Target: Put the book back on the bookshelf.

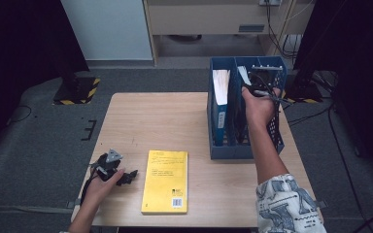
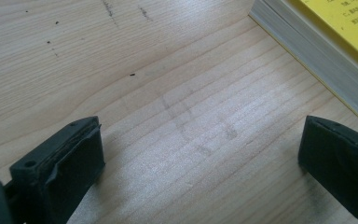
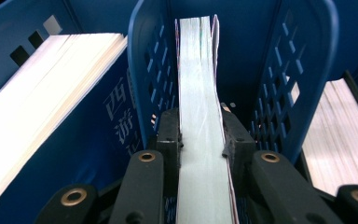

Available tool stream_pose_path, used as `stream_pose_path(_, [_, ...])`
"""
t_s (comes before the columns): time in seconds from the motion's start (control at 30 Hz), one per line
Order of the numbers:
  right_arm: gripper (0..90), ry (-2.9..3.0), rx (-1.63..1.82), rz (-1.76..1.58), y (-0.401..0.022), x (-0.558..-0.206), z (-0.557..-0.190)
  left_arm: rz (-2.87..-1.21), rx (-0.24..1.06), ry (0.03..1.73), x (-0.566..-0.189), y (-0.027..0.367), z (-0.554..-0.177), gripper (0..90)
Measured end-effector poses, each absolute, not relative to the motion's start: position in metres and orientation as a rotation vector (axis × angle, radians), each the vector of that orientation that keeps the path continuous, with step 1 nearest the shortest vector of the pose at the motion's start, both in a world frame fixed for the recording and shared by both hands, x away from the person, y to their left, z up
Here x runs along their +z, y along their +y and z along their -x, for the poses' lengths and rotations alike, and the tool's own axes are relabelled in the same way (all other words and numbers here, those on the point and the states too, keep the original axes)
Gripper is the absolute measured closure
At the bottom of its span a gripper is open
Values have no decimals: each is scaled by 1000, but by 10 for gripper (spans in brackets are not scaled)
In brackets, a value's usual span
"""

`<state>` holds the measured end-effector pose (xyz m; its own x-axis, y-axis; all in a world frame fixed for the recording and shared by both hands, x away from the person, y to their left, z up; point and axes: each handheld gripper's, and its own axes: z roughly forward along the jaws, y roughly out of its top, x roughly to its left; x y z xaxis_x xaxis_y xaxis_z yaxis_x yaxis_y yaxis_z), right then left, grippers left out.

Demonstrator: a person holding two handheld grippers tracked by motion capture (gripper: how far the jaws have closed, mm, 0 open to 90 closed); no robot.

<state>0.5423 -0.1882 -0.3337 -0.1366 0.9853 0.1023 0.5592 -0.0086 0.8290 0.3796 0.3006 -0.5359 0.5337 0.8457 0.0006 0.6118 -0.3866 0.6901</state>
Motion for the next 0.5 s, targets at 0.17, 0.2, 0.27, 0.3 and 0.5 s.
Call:
stream_pose_path(0.17, [731, 1745, 1044, -1596, -186, -336, -542, -2131, 471, 1175, -536, 301, -380, 0])
stream_pose_path(0.2, [730, 1745, 1048, -1593, -186, -336, -542, -2131, 472, 1174, -536, 301, -380, 0])
stream_pose_path(0.27, [729, 1752, 1057, -1587, -184, -336, -541, -2131, 472, 1175, -536, 301, -380, 0])
stream_pose_path(0.3, [728, 1754, 1059, -1589, -183, -336, -540, -2131, 473, 1175, -536, 301, -380, 0])
stream_pose_path(0.5, [721, 1756, 1071, -1590, -182, -337, -540, -2131, 473, 1176, -536, 301, -380, 0])
